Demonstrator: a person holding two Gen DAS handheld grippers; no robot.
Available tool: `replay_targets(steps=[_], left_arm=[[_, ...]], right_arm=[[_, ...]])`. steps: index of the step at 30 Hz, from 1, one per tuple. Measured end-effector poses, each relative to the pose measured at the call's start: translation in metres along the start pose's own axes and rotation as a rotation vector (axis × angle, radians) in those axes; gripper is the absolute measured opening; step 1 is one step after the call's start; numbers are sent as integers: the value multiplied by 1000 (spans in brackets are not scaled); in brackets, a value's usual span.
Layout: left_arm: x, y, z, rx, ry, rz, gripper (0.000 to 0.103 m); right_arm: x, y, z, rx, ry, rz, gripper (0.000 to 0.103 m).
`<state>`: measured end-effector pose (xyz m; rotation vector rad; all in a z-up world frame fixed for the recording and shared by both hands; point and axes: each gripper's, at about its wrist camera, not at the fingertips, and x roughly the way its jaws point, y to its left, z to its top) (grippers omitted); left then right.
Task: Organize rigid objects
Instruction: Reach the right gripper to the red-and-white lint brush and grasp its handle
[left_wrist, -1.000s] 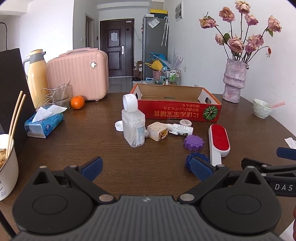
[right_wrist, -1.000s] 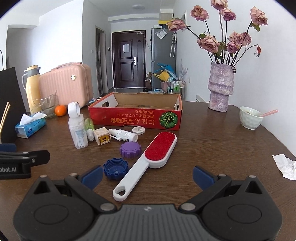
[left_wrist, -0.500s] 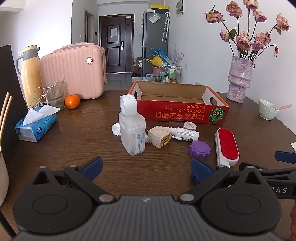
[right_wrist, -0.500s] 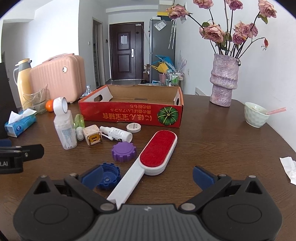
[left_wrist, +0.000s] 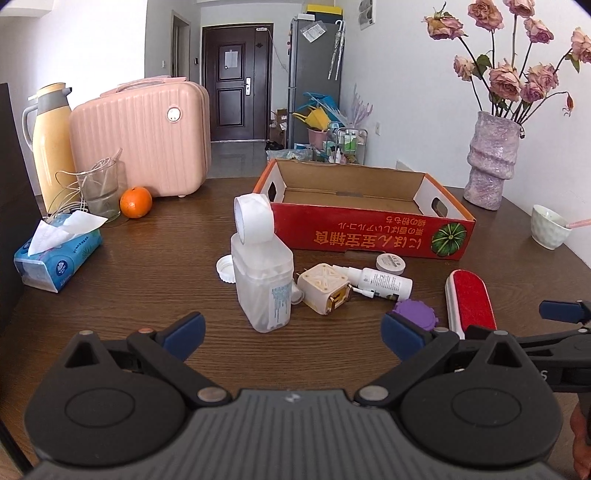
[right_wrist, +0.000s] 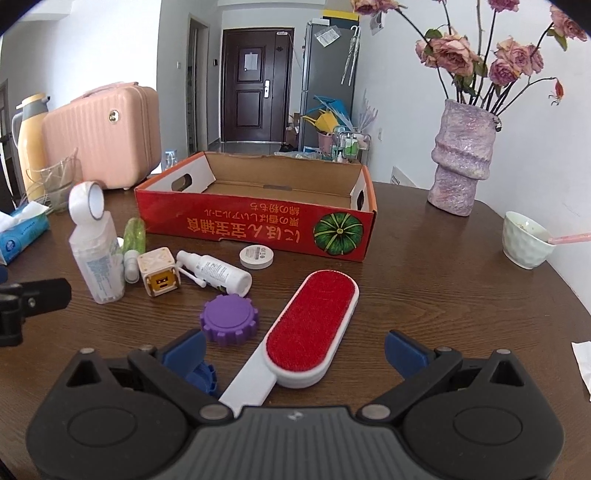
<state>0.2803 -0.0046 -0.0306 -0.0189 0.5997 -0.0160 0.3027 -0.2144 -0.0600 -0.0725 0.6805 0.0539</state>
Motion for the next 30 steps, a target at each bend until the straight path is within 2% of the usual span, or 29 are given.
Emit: replay_targets(steps=[6,14,19,25,27,29,30], left_arm=[[16,4,0,-10,-2,21,103],[30,11,-2,-25,35,14,103],[27,10,-3,-25,28,12,103],[26,9,-5,-24,21,15,103],[26,8,-6,-20,15,14,103],[26,7,-7,-18,16,13,103],[25,7,-7,-16,15,12,103]], right_arm=[[28,0,-2,61,33,16,96],[53,2,-8,52,94,-44,93],[58,4,-12,39,90,-70,91],[64,-7,-12,109,76,-68,90],[63,-10,-12,111,67,-43,83],[61,-9,-12,101,49,-27,62],[60,-10,-12,106,43,-30,58]])
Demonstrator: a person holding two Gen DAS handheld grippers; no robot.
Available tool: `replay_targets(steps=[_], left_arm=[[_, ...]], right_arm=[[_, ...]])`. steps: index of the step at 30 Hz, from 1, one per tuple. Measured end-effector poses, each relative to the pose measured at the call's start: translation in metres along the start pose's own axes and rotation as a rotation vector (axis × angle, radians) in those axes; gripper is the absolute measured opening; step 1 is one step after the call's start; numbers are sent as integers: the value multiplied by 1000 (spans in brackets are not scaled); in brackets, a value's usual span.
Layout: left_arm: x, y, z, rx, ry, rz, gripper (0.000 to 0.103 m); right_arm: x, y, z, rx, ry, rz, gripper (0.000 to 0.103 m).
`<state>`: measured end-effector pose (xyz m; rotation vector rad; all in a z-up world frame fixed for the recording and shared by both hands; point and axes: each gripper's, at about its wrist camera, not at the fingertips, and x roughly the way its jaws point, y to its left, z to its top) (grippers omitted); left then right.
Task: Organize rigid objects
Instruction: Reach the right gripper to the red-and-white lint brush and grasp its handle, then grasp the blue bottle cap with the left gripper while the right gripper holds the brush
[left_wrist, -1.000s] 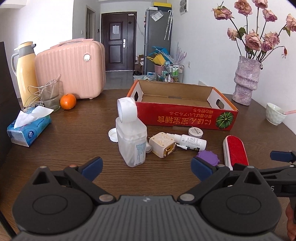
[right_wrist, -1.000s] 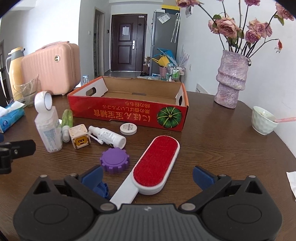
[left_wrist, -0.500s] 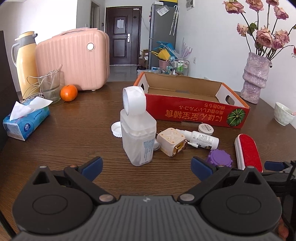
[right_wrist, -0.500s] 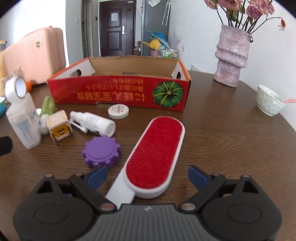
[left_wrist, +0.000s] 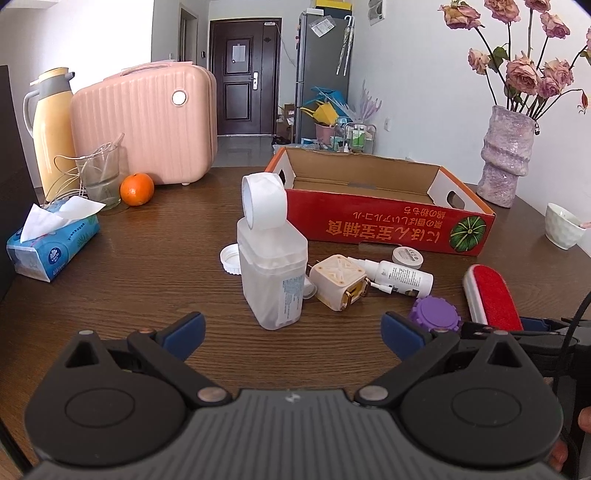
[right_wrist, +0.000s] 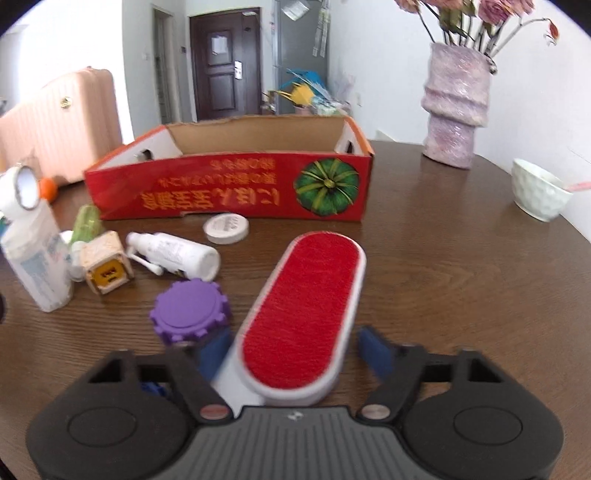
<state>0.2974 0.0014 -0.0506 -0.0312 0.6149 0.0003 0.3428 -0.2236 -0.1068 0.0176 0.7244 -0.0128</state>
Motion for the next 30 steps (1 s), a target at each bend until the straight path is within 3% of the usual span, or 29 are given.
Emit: replay_targets(steps=[16,30], left_arm=[[-8,-10,-3,22,-34,4,103],[-7,-35,-7,67,-8,-33,103]], right_arm=[[-25,-10,-2,36,-99,47,55],[-42,-23,-5,56,-150,76,55]])
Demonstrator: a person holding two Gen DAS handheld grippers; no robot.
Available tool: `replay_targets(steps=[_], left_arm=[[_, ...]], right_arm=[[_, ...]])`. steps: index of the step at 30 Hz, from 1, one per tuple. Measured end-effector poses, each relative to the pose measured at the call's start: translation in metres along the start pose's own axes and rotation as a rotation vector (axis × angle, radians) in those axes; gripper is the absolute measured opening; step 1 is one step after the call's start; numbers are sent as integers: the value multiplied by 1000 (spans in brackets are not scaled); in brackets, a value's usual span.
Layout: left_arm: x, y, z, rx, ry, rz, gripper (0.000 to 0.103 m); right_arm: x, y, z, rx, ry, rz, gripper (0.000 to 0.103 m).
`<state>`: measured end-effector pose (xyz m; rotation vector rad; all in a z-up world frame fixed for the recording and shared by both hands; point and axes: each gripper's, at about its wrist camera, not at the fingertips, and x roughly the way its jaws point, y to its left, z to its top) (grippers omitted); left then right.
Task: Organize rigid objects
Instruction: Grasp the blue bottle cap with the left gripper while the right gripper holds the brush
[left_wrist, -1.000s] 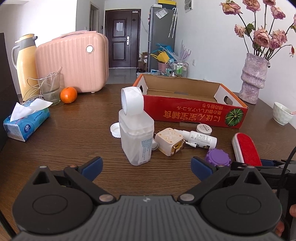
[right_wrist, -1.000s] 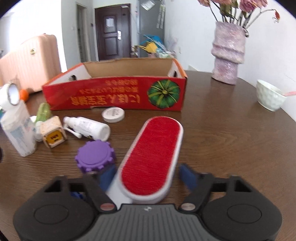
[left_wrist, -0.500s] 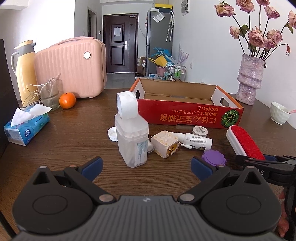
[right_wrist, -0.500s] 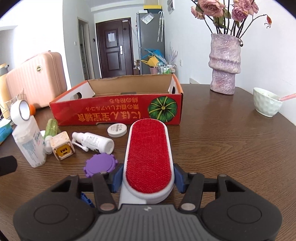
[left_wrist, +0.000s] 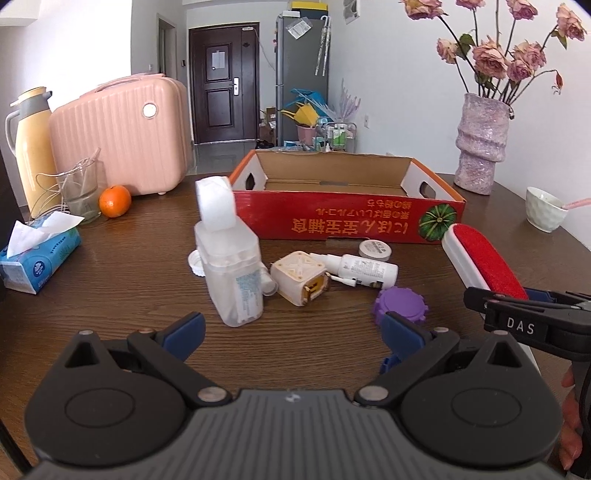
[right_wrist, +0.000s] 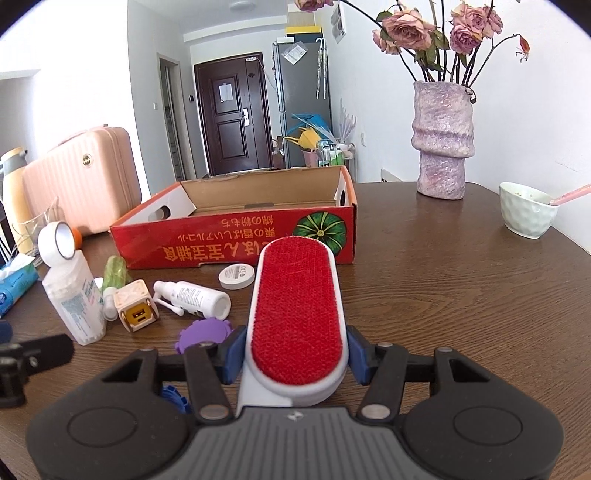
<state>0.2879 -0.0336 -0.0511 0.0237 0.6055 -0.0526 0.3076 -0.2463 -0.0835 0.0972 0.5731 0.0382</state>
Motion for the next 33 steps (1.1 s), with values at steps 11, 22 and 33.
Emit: replay_targets(steps=[11,22,33], left_arm=[[5,-31,-5,49,37,-46,103],[9,-52,-12,67,80,-65,103],[9,-69,-20,73,113,-70,103]], right_arm=[[-13,-11,-3,5,-24,11,55],[-21,-24,-5,13,-41,22,55],[-28,-35,-8,12,-54,29,55]])
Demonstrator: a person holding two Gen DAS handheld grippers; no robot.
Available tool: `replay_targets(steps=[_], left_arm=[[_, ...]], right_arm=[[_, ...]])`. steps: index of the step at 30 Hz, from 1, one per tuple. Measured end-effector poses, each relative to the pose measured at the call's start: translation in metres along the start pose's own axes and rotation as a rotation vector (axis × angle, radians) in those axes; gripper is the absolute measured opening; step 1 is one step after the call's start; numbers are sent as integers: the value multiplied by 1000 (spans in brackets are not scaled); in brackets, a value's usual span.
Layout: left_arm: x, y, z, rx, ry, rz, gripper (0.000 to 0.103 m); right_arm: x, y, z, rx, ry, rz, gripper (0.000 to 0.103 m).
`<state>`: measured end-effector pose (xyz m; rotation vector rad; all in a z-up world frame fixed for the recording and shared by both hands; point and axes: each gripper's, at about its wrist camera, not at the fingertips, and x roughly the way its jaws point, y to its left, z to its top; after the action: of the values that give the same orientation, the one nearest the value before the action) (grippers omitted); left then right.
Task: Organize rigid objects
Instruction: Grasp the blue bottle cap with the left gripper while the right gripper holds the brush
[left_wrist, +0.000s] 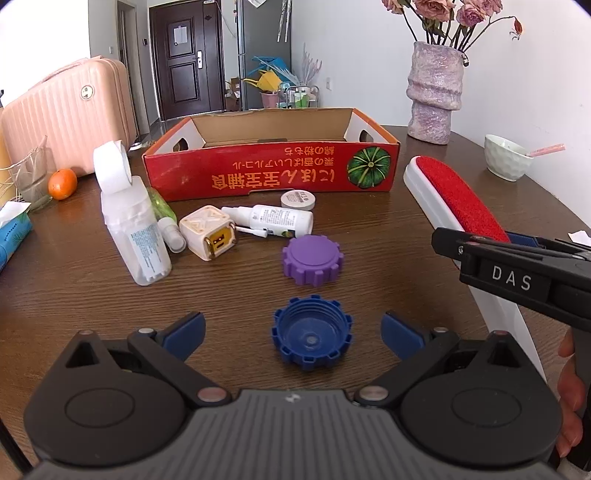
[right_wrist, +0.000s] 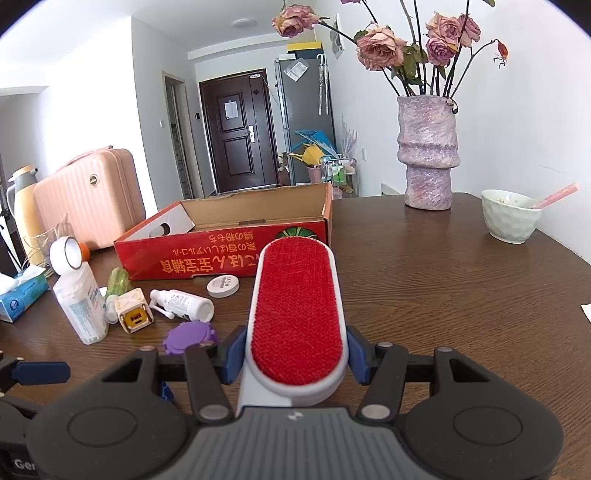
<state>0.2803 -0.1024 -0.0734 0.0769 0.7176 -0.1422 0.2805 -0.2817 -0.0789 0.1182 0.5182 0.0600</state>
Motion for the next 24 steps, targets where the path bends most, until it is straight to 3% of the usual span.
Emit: replay_targets(steps=[9,14,18,21,24], left_arm=[[10,-6,-1,-3,18,22,103],[22,-4,-2,-20,46,37,98],[27,-3,-4,-19,51,32,85],[31,-1,-5,-23,70,2,54],[30,1,-5,-31,58,-12,54]], right_arm=[[-2,-3,-2,-3,0,3,55],[-2,-2,-3,-7,2,2,55],[-1,0,-4,-14,3,1,55],[0,0,-4,-17,5,0,55],[1,1,-4,-19,5,-1,55]])
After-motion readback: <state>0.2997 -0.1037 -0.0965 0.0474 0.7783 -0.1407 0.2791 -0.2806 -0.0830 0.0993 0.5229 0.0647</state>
